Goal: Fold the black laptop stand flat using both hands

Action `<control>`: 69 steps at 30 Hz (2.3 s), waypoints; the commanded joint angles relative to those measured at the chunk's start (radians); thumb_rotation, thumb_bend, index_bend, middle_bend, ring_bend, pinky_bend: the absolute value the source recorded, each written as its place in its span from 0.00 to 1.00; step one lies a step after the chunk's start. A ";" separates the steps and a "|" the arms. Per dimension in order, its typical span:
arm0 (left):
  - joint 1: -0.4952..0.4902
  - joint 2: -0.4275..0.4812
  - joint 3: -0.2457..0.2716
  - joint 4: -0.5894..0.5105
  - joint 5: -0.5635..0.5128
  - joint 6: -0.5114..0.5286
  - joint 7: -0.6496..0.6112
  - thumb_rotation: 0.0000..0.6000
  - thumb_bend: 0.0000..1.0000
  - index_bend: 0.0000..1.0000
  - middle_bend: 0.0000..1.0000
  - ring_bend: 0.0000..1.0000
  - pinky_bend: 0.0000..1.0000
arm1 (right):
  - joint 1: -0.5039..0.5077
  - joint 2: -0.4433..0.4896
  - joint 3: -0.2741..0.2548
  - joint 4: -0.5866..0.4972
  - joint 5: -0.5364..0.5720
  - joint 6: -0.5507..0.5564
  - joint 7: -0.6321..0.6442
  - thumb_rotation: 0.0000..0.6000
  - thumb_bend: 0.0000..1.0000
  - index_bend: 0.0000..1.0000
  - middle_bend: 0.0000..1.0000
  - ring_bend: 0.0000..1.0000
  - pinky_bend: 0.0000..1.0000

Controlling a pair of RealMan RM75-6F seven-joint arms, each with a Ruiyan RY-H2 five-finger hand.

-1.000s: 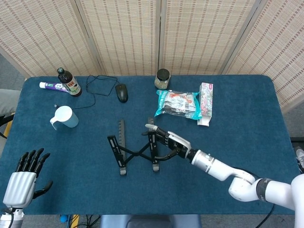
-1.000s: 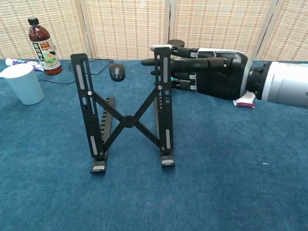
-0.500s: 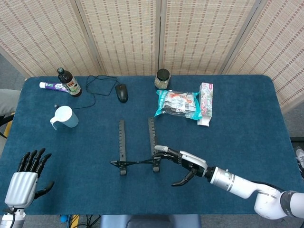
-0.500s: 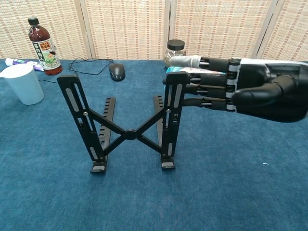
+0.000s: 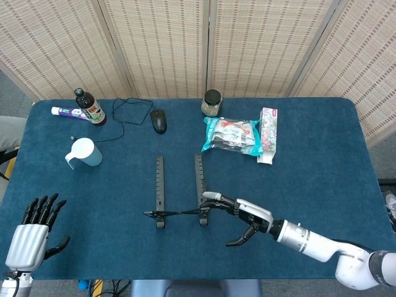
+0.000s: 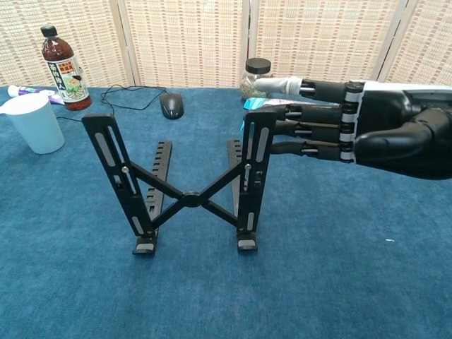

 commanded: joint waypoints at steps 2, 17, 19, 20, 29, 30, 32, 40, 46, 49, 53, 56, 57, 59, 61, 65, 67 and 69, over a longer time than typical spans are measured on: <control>0.000 0.001 0.000 0.000 -0.001 0.000 -0.001 1.00 0.17 0.12 0.03 0.00 0.02 | 0.017 -0.017 0.009 0.020 0.027 -0.025 0.009 1.00 0.00 0.00 0.18 0.00 0.00; 0.003 0.002 -0.001 -0.003 -0.002 0.002 0.001 1.00 0.17 0.12 0.03 0.00 0.02 | 0.079 -0.119 0.042 0.124 0.097 -0.117 0.076 1.00 0.00 0.00 0.18 0.00 0.00; 0.004 0.003 -0.001 -0.004 -0.005 0.002 0.002 1.00 0.17 0.12 0.03 0.00 0.02 | 0.084 -0.129 0.043 0.136 0.098 -0.120 0.083 1.00 0.00 0.00 0.18 0.00 0.00; 0.004 0.004 0.000 -0.004 -0.006 0.002 0.002 1.00 0.17 0.12 0.03 0.00 0.02 | 0.087 -0.135 0.044 0.142 0.099 -0.122 0.087 1.00 0.00 0.00 0.18 0.00 0.00; 0.004 0.002 0.000 0.000 -0.009 -0.001 0.000 1.00 0.17 0.12 0.03 0.00 0.02 | 0.100 -0.173 0.029 0.171 0.098 -0.136 0.116 1.00 0.00 0.00 0.18 0.00 0.00; 0.004 0.001 0.000 0.001 -0.009 -0.001 -0.001 1.00 0.17 0.12 0.03 0.00 0.02 | 0.101 -0.175 0.027 0.172 0.099 -0.136 0.118 1.00 0.00 0.00 0.18 0.00 0.00; 0.004 0.001 0.000 0.002 -0.009 -0.002 -0.001 1.00 0.17 0.12 0.03 0.00 0.02 | 0.100 -0.181 0.021 0.177 0.100 -0.138 0.124 1.00 0.00 0.00 0.18 0.00 0.00; 0.005 -0.001 0.001 0.004 -0.008 -0.003 -0.001 1.00 0.17 0.12 0.03 0.00 0.02 | 0.100 -0.215 -0.018 0.209 0.092 -0.154 0.161 1.00 0.00 0.00 0.18 0.00 0.00; 0.005 -0.001 0.001 0.000 -0.009 -0.002 0.007 1.00 0.17 0.12 0.03 0.00 0.02 | 0.103 -0.237 -0.033 0.235 0.086 -0.151 0.187 1.00 0.00 0.00 0.18 0.00 0.01; 0.006 -0.001 0.001 -0.003 -0.008 -0.001 0.011 1.00 0.17 0.12 0.03 0.00 0.02 | 0.104 -0.243 -0.040 0.243 0.083 -0.148 0.195 1.00 0.00 0.00 0.18 0.00 0.02; 0.006 0.000 0.001 -0.005 -0.009 -0.002 0.013 1.00 0.17 0.12 0.03 0.00 0.02 | 0.102 -0.246 -0.049 0.245 0.084 -0.141 0.200 1.00 0.00 0.00 0.18 0.00 0.02; 0.004 0.000 0.000 -0.004 -0.009 -0.004 0.012 1.00 0.17 0.12 0.03 0.00 0.02 | 0.101 -0.246 -0.053 0.246 0.085 -0.137 0.202 1.00 0.00 0.00 0.18 0.00 0.02; 0.002 0.000 0.000 -0.003 -0.009 -0.007 0.010 1.00 0.17 0.12 0.03 0.00 0.02 | 0.101 -0.243 -0.052 0.244 0.086 -0.133 0.203 1.00 0.00 0.00 0.18 0.00 0.02; -0.004 0.002 -0.001 0.000 -0.008 -0.016 0.003 1.00 0.17 0.12 0.03 0.00 0.02 | 0.099 -0.233 -0.047 0.239 0.089 -0.117 0.199 1.00 0.00 0.00 0.18 0.00 0.02; -0.012 0.004 -0.003 0.002 -0.010 -0.029 -0.007 1.00 0.17 0.12 0.03 0.00 0.02 | 0.096 -0.218 -0.041 0.231 0.092 -0.101 0.186 1.00 0.00 0.00 0.18 0.00 0.02; -0.046 0.015 -0.006 0.009 -0.009 -0.080 -0.037 1.00 0.17 0.12 0.03 0.00 0.02 | 0.086 -0.148 -0.019 0.178 0.102 -0.051 0.120 1.00 0.00 0.00 0.18 0.00 0.02; -0.067 0.023 -0.007 0.011 -0.013 -0.115 -0.058 1.00 0.17 0.12 0.03 0.00 0.02 | 0.080 -0.108 -0.013 0.142 0.105 -0.030 0.092 1.00 0.00 0.00 0.18 0.00 0.02; -0.098 0.033 -0.012 0.013 -0.019 -0.163 -0.090 1.00 0.17 0.12 0.03 0.00 0.02 | 0.069 -0.055 -0.005 0.097 0.111 -0.001 0.058 1.00 0.00 0.00 0.18 0.00 0.02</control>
